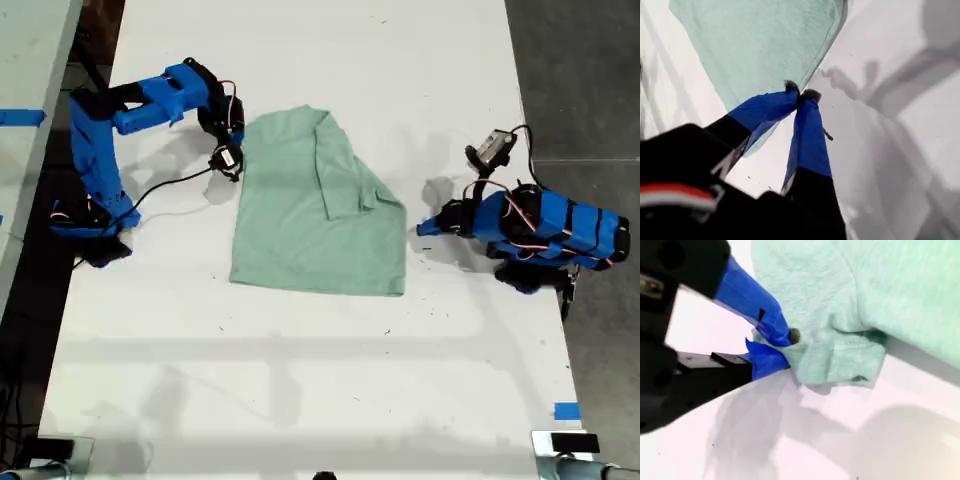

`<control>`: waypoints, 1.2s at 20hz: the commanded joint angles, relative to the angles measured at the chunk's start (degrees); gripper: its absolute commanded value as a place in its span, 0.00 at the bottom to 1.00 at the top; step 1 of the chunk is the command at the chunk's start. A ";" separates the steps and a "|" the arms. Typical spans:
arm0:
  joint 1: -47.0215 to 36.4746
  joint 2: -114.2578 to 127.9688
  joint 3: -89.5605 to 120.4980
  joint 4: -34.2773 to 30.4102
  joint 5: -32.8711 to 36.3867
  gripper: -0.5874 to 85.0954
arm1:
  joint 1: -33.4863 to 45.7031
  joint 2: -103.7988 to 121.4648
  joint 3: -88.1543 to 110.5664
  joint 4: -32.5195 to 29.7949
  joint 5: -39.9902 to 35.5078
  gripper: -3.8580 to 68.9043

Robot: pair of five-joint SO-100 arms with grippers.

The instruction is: Fold t shirt

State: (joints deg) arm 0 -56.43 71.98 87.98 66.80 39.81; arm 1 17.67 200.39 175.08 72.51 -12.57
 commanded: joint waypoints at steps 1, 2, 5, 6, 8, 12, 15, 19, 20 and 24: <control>5.27 4.13 -4.04 5.01 -1.93 0.00 | -0.70 0.88 2.90 0.00 0.09 0.08; 7.65 6.59 -7.12 7.29 -2.90 0.00 | -0.70 0.88 2.90 0.00 0.09 0.08; 16.96 8.00 -24.17 14.77 -6.33 0.00 | -0.70 0.88 2.90 0.00 0.09 0.08; 19.95 7.82 -28.65 15.56 -7.65 0.00 | -0.70 0.88 2.90 0.00 0.09 0.08; 24.79 9.05 -31.82 13.71 -10.63 0.00 | -0.79 0.88 2.90 0.00 0.09 0.08; 30.94 8.26 -31.90 6.68 -11.87 0.01 | -0.79 0.88 2.90 0.00 0.09 0.08; 32.26 5.10 -31.90 5.45 -13.71 0.09 | -0.79 0.88 2.90 0.00 0.09 0.08; 29.53 8.53 -31.90 6.77 -12.04 0.00 | -0.79 0.88 2.90 0.00 0.00 0.08; 28.30 11.51 -31.99 9.14 -11.78 0.00 | -0.79 0.88 2.90 0.00 0.00 0.08; 24.61 32.78 -22.50 16.17 -10.55 0.00 | -0.88 0.88 2.90 0.00 0.00 0.08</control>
State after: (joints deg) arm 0 -29.97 90.26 61.35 81.30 28.83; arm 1 17.67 200.39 175.08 72.51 -12.57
